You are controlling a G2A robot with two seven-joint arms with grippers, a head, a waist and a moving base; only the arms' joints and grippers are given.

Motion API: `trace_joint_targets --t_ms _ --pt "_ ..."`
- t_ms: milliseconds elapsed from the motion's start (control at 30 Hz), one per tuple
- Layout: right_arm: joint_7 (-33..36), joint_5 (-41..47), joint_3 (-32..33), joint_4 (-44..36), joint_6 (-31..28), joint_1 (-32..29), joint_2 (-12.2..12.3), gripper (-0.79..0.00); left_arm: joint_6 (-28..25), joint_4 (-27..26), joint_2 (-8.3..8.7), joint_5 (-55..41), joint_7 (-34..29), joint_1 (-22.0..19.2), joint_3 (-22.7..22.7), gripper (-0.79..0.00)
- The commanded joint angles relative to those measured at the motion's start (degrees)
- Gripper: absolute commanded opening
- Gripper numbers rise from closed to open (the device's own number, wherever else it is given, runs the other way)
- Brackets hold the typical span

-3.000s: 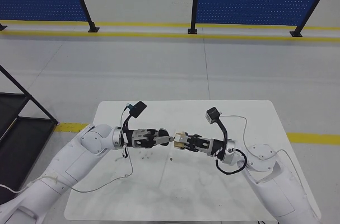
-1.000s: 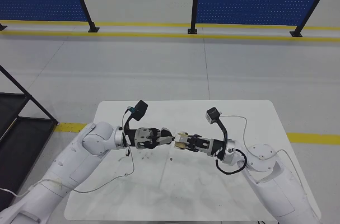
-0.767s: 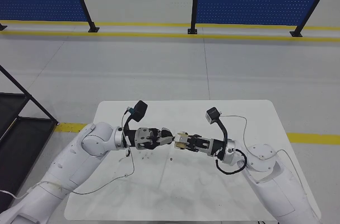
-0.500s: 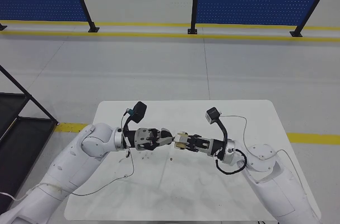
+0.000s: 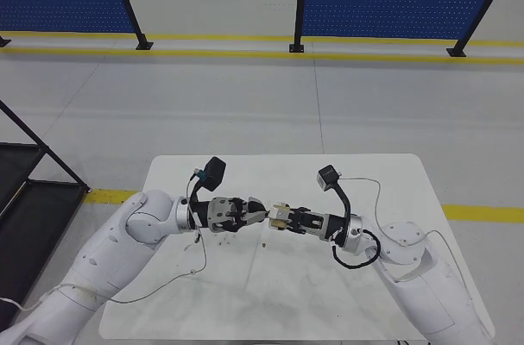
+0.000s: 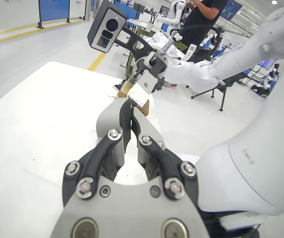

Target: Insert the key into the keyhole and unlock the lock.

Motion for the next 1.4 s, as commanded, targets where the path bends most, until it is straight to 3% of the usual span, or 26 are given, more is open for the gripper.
trace_joint_targets --t_ms 0,1367 --pt "0.0 0.0 0.0 0.0 0.0 0.0 0.0 -0.785 0.0 0.0 -0.02 0.9 0.9 0.1 0.0 -0.785" --pt "0.0 0.0 0.0 0.0 0.0 0.0 0.0 -0.785 0.0 -2.9 1.77 20.8 18.4 1.2 0.5 -0.785"
